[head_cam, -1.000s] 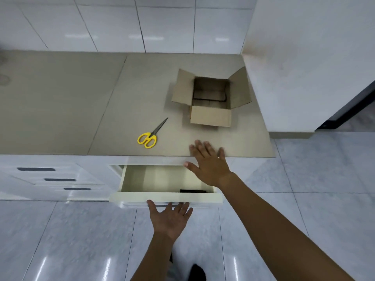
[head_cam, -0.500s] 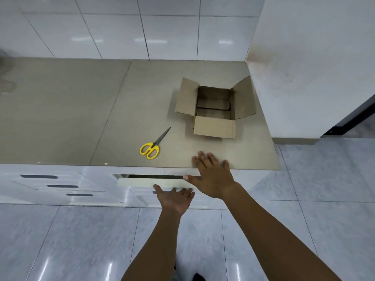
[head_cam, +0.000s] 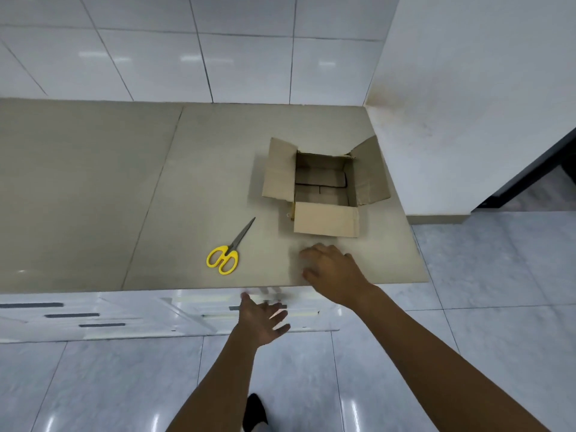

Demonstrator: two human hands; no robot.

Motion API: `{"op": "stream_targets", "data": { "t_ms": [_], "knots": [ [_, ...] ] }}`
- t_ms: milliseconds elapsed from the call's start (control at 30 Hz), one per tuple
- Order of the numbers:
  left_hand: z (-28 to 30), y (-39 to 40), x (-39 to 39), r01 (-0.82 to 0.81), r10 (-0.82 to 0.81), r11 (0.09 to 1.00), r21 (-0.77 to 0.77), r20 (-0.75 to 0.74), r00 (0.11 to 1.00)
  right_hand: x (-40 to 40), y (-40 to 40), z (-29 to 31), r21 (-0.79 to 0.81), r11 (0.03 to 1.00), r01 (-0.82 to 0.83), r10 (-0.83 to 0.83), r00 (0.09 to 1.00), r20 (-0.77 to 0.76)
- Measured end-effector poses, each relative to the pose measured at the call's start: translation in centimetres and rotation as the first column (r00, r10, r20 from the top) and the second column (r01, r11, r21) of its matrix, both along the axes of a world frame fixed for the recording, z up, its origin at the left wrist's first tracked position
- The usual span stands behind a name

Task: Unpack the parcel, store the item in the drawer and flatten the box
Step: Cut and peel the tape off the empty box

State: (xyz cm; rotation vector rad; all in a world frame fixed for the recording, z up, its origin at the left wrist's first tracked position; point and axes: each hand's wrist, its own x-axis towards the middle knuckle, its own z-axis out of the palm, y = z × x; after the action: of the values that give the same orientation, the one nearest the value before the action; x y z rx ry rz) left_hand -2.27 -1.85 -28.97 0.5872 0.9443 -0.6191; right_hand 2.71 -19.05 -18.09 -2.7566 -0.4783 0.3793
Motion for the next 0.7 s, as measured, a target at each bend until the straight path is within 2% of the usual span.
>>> {"op": "stream_targets", "data": {
  "t_ms": [67,133,200,267,367,433,500,567,600,633,667,700],
  "knots": [
    [0.4,2.2,-0.5,0.2,-0.2,0.976,0.085,-0.005,0.98,0.6,-0.5,0.3,0.059,0.998,0.023,-0.028,0.996,0.086],
    [1.1,4.7,-0.8,0.457,-0.457,0.874,0.168,-0.038,0.889,0.8,-0.6,0.6,0.051,0.999,0.014,-0.023,0.984,0.179],
    [2.6,6.8,-0.6,0.71,-0.721,0.644,0.285,-0.084,0.687,0.7,-0.5,0.8,0.054,0.998,0.013,-0.026,0.969,0.245],
    [4.4,8.0,0.3,0.837,-0.881,0.398,0.375,-0.097,0.463,0.7,-0.5,1.2,0.092,0.995,0.038,-0.064,0.953,0.296],
    [8.4,8.2,2.2,0.886,-0.979,0.137,0.444,-0.078,0.19,1.2,-0.6,2.3,0.16,0.985,0.068,-0.125,0.916,0.38],
    [11.2,7.5,3.6,0.87,-0.997,0.02,0.492,-0.058,0.056,1.8,-0.8,3.1,0.17,0.981,0.088,-0.156,0.882,0.444],
    [14.1,6.5,5.3,0.833,-0.999,-0.033,0.552,-0.027,-0.022,2.6,-1.1,3.8,0.166,0.98,0.106,-0.174,0.862,0.476],
    [16.6,4.9,7.0,0.712,-1.0,0.009,0.703,0.003,0.01,3.7,-1.3,4.2,0.164,0.98,0.113,-0.181,0.851,0.493],
    [17.3,4.0,7.8,0.559,-0.998,0.057,0.827,0.028,0.06,4.2,-1.6,4.3,0.174,0.978,0.114,-0.188,0.844,0.502],
    [17.9,3.2,8.6,0.313,-0.992,0.088,0.946,0.056,0.109,4.6,-1.9,4.4,0.189,0.975,0.115,-0.197,0.84,0.505],
    [18.4,2.4,9.6,-0.007,-0.99,0.056,0.998,0.056,0.129,5.0,-2.2,4.5,0.205,0.972,0.115,-0.205,0.842,0.499],
    [18.6,1.6,10.7,-0.311,-0.992,-0.06,0.949,-0.023,0.121,5.4,-2.6,4.7,0.219,0.969,0.112,-0.209,0.846,0.49]
  ]
}}
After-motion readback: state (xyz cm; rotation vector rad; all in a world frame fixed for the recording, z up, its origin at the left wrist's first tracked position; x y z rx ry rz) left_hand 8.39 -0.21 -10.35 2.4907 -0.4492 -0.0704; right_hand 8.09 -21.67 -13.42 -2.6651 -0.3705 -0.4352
